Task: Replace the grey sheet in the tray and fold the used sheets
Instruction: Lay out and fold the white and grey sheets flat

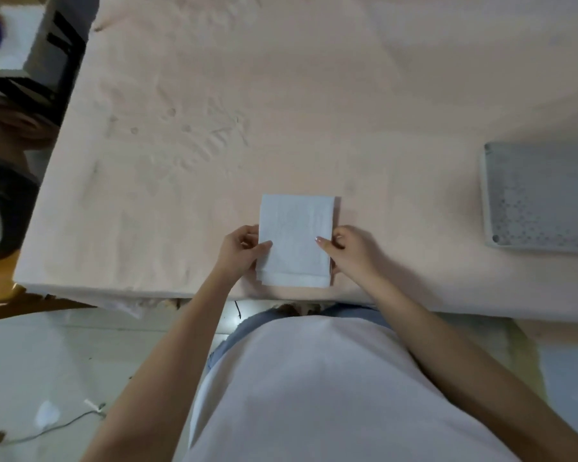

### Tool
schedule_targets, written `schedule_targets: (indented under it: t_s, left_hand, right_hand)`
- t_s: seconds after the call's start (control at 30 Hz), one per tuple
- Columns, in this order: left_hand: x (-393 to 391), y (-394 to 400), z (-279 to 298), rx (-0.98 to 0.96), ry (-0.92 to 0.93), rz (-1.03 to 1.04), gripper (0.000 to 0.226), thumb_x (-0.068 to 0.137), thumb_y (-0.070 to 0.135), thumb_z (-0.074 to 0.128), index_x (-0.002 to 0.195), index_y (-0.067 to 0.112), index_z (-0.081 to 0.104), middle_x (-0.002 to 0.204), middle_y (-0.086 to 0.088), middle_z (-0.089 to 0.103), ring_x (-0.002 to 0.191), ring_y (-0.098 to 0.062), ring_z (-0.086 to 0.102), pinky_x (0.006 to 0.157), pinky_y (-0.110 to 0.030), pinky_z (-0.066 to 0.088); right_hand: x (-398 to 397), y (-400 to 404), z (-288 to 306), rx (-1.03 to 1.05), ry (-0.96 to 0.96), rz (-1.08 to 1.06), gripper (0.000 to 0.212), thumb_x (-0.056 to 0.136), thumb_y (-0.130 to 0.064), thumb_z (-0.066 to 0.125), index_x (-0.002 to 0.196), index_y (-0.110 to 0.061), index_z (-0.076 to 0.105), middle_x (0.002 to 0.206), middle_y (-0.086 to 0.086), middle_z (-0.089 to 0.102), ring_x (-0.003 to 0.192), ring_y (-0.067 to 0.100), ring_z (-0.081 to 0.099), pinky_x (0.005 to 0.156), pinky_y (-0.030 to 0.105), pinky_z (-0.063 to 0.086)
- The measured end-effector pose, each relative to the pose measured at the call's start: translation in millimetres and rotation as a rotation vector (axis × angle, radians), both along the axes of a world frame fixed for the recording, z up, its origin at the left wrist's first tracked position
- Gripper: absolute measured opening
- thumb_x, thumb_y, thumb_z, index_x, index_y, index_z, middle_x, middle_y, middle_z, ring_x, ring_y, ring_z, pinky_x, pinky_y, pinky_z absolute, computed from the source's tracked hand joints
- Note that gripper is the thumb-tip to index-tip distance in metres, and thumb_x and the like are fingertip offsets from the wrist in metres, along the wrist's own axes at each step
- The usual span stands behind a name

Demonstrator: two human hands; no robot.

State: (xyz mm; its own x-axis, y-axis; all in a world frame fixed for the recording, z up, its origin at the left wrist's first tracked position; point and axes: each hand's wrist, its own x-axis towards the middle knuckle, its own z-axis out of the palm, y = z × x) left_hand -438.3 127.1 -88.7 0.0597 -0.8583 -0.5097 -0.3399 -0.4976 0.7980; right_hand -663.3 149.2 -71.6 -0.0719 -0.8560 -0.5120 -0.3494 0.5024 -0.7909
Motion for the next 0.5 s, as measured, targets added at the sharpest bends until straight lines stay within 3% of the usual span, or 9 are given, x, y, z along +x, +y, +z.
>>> schedule_targets:
  t_s: [0.13,0.27,0.4,0.5]
  left_hand:
    - [8.4,-7.1,-3.4,-0.014,-0.109,-0.118,0.023,0.081,0.014,0.072,0.101,0.013,0.061,0.073,0.006,0.057,0.064,-0.011,0.055,0.056,-0.014,0.046]
    - [8.0,-10.8,1.0,-0.038,-0.323,-0.239,0.018,0.081,0.025,0.069,0.087,0.022,0.052,0.075,0.013,0.055,0.073,-0.016,0.055,0.064,-0.026,0.043]
    - [3.9,-2.4,2.6,-0.036,-0.420,-0.241,0.026,0.082,0.034,0.065,0.093,0.027,0.042,0.073,0.020,0.051,0.076,-0.012,0.054,0.054,-0.024,0.032]
    - [6.5,0.7,2.5,-0.111,-0.467,-0.245,0.035,0.080,0.034,0.069,0.098,0.015,0.045,0.083,0.006,0.057,0.083,-0.021,0.057,0.058,-0.029,0.035]
  right_hand:
    - [9.8,-1.2,-7.2,-0.002,-0.001,-0.037,0.028,0.088,-0.021,0.066,0.077,-0.002,0.049,0.073,0.024,0.058,0.065,0.035,0.061,0.056,0.048,0.052]
    - [13.6,-2.2,-13.7,-0.112,0.374,0.065,0.043,0.083,-0.040,0.067,0.057,-0.022,0.037,0.054,-0.009,0.047,0.050,0.011,0.044,0.050,0.031,0.032]
    - [15.5,-0.1,-11.8,-0.166,0.673,0.136,0.036,0.080,-0.051,0.064,0.065,-0.024,0.044,0.067,-0.009,0.054,0.060,0.015,0.053,0.053,0.031,0.039]
    - [21.2,-1.0,-7.7,-0.293,0.730,0.110,0.035,0.076,-0.036,0.076,0.082,-0.006,0.059,0.083,0.009,0.061,0.074,0.028,0.059,0.061,0.029,0.037]
